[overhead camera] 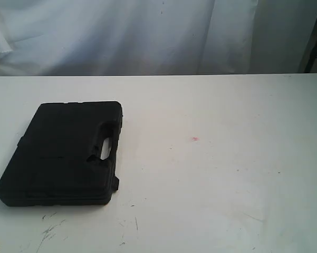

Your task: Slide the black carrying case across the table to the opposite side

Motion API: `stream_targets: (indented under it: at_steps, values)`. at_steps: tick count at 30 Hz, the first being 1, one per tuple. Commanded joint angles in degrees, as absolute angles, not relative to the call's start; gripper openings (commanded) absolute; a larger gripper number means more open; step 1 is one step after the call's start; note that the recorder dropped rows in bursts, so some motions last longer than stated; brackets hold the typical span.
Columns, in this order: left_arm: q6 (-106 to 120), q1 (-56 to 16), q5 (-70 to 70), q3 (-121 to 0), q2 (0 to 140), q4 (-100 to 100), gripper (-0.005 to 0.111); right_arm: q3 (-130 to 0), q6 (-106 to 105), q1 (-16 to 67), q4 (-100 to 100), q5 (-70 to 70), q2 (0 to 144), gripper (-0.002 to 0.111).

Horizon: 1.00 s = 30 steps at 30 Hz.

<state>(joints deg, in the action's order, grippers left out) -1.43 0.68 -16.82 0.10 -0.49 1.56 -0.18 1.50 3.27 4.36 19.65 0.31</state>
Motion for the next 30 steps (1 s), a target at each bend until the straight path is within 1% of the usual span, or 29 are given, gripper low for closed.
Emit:
stream_targets:
  at_steps: [1, 26, 28, 30]
  values:
    - [-1.4, 0.5, -16.4, 0.0, 0.0, 2.0, 0.000, 0.0, 1.7, 3.3, 3.9, 19.4, 0.0, 0.000]
    - [-1.2, 0.5, -16.3, 0.0, 0.0, 1.0, 0.000, 0.0, 1.9, 3.3, 3.9, 19.4, 0.0, 0.000]
    - [-1.3, 0.5, -14.8, 0.0, 0.0, 1.1, 0.000, 0.0, 1.9, 3.3, 3.9, 19.4, 0.0, 0.000]
    - [-1.3, 0.5, -10.3, 0.0, 0.0, 2.1, 0.000, 0.0, 1.9, 3.3, 3.9, 19.4, 0.0, 0.000]
